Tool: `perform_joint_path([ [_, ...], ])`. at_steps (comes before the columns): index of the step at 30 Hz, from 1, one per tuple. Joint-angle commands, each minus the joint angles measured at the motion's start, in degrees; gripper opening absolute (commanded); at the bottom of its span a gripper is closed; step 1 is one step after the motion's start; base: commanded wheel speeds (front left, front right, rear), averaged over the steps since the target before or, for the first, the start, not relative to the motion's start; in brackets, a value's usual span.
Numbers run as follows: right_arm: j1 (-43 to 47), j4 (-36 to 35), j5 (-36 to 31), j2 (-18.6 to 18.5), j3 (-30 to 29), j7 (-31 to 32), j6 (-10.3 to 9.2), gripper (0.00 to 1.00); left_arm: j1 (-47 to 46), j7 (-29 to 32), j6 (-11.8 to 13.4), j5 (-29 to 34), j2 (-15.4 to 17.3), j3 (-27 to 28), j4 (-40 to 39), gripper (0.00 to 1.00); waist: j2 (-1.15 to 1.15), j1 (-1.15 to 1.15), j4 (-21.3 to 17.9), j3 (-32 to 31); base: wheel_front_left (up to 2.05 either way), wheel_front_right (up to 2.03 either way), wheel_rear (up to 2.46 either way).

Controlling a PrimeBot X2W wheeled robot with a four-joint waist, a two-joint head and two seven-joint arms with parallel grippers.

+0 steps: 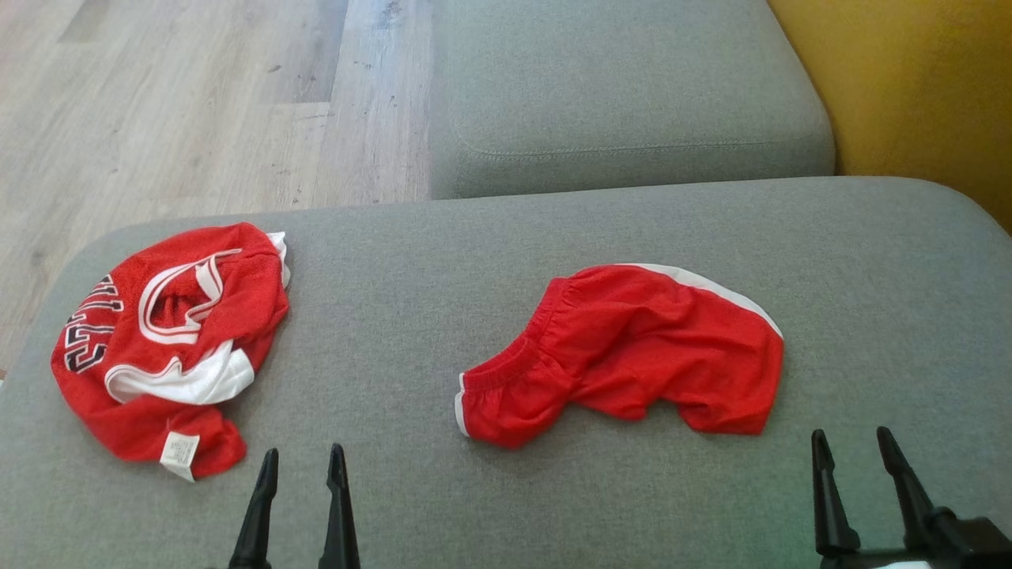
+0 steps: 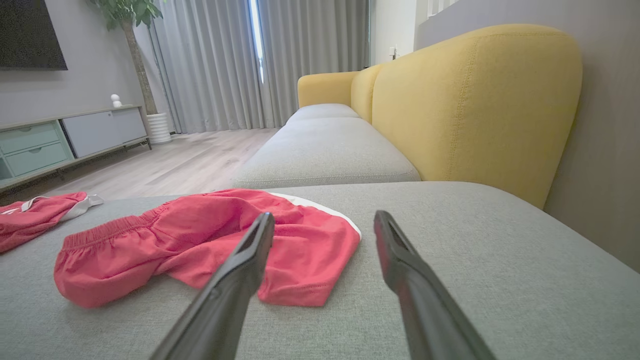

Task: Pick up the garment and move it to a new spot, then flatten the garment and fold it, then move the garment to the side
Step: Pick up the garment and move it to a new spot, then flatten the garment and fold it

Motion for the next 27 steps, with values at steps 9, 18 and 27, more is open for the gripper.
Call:
perform_joint_path([
  [9,-1.9,-0.9,0.5,-0.5,2.3,-0.2,0.37,1.0,-3.0,-0.5,0.2,2.8,-0.5,2.2,-1.5,1.0,0.0,0.01,1.0,0.0,0.0,0.0,0.0],
  [18,-2.0,-0.5,0.6,-0.5,3.0,-0.2,0.37,1.0,-3.5,-0.5,0.0,4.5,-0.5,1.9,-0.8,1.0,0.0,0.01,1.2,0.2,0.0,0.0,0.0],
  [27,-2.0,-0.4,0.4,-0.5,3.4,-0.2,0.37,1.0,-3.4,-0.5,-0.1,4.9,-0.5,2.1,-0.5,1.0,0.0,0.01,1.5,0.4,0.0,0.0,0.0],
])
